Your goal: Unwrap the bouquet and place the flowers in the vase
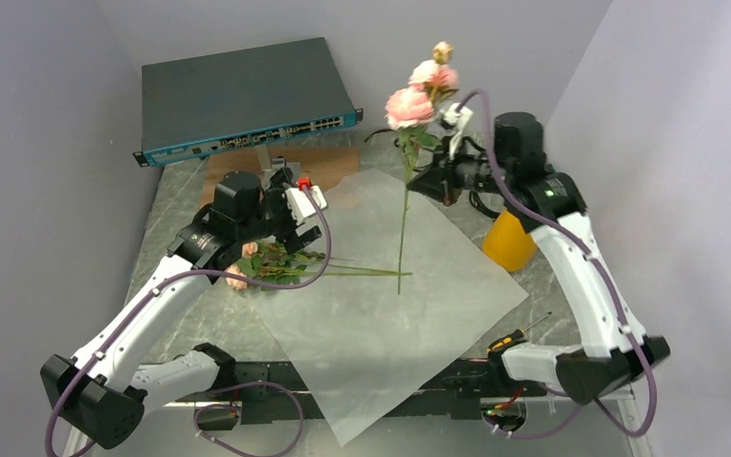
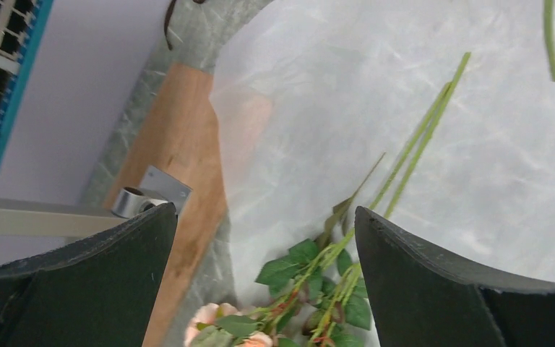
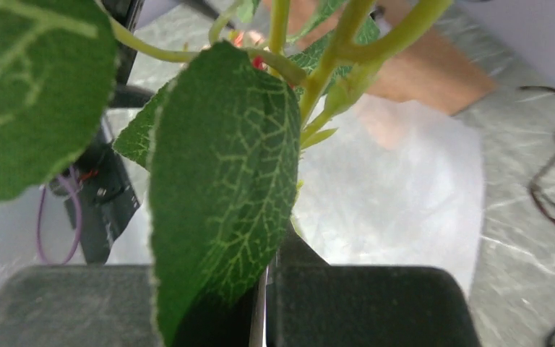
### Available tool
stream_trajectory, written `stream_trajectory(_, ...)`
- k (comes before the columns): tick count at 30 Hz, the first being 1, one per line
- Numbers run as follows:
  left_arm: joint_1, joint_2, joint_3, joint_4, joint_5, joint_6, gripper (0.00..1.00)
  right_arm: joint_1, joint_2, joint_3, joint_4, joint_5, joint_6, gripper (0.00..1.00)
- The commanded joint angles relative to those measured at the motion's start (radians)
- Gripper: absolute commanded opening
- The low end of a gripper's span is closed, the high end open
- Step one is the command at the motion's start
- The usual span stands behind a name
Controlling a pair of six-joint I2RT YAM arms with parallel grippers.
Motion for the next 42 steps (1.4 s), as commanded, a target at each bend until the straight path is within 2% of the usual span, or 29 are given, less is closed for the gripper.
stream_trajectory(1, 0.003, -0.025, 0.014, -0.009, 0.031, -0.137, 0.99, -0.061, -0.078, 0.069, 0.061, 0.114, 0.079, 0.00)
stream_trajectory(8, 0.003, -0.115, -0.040, 0.046, 0.030, -0.255, 0.99, -0.130, -0.050, 0.434, -0.093, 0.296, 0.147, 0.00)
stream_trajectory(15, 0.003, -0.219, -0.080, 0.025, 0.100, -0.326, 1.00, -0.228, -0.074, 0.698, -0.178, 0.480, 0.072, 0.00)
stream_trajectory(20, 0.004, -0.248, -0.091, 0.023, 0.103, -0.313, 0.99, -0.349, -0.158, 0.707, -0.164, 0.560, 0.056, 0.00)
stream_trajectory(26, 0.006, -0.223, -0.086, 0.041, 0.146, -0.331, 0.99, -0.491, -0.248, 0.683, -0.190, 0.571, 0.047, 0.00)
stream_trajectory(31, 0.006, -0.197, -0.074, 0.044, 0.160, -0.318, 0.99, -0.651, -0.311, 0.631, -0.212, 0.544, 0.101, 0.00)
stream_trajectory(37, 0.006, -0.174, -0.052, 0.025, 0.224, -0.283, 1.00, -0.736, -0.305, 0.616, -0.196, 0.543, 0.136, 0.00)
stream_trajectory(42, 0.007, -0.146, -0.034, 0.030, 0.213, -0.272, 0.99, -0.755, -0.264, 0.607, -0.166, 0.573, 0.156, 0.00)
